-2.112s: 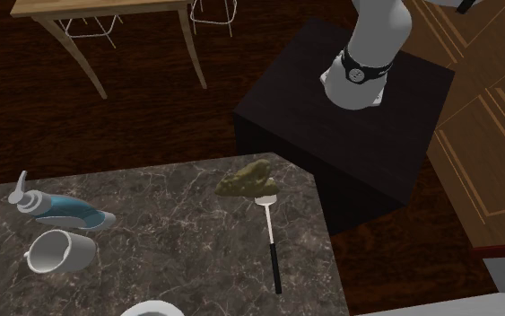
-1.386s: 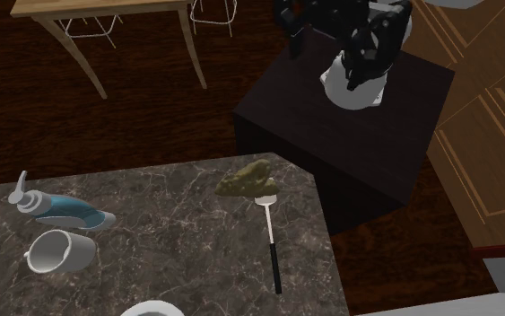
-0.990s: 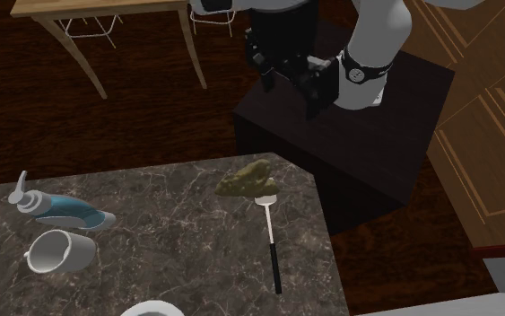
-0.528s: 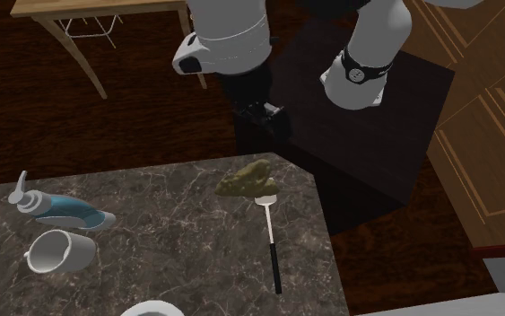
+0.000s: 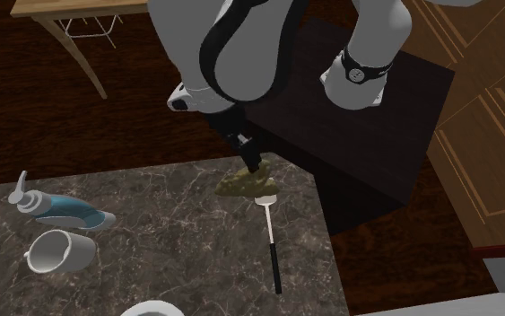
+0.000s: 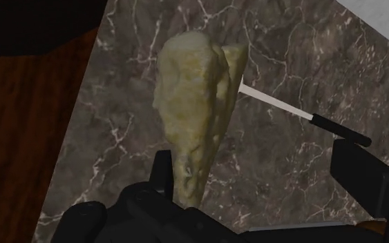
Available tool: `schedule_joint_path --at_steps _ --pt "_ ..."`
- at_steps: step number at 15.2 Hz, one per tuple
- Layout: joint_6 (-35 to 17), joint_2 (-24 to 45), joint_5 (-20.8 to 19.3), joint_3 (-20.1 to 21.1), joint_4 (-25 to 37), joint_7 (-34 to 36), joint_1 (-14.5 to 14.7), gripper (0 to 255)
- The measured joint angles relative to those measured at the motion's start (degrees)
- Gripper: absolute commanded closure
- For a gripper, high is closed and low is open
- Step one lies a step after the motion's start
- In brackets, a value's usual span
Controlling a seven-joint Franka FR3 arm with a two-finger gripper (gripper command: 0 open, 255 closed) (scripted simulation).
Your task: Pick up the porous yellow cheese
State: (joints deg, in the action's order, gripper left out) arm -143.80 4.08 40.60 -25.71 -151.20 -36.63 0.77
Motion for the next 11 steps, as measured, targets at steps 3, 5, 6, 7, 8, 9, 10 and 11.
schedule_joint_path --at_steps 3,5,6,7,8,9,10,11 --pt "0.6 8.7 11.2 1.7 4.7 -9.1 -2.0 0" --pt "0.3 12.3 15.7 3.1 6.3 -12.7 -3.1 0" --pt "0.3 13.7 17.1 3.5 7.0 -14.0 -3.6 0" --pt "0.1 14.5 18.1 3.9 7.2 -15.0 -3.9 0" --pt "-0.2 15.7 19.5 4.4 7.6 -16.2 -4.2 0" --pt "-0.4 16.4 20.5 4.8 7.8 -17.1 -4.5 0" --pt "-0.6 17.5 21.6 5.3 8.2 -18.1 -4.8 0" --pt "-0.6 18.2 22.2 5.6 8.7 -18.5 -4.9 0"
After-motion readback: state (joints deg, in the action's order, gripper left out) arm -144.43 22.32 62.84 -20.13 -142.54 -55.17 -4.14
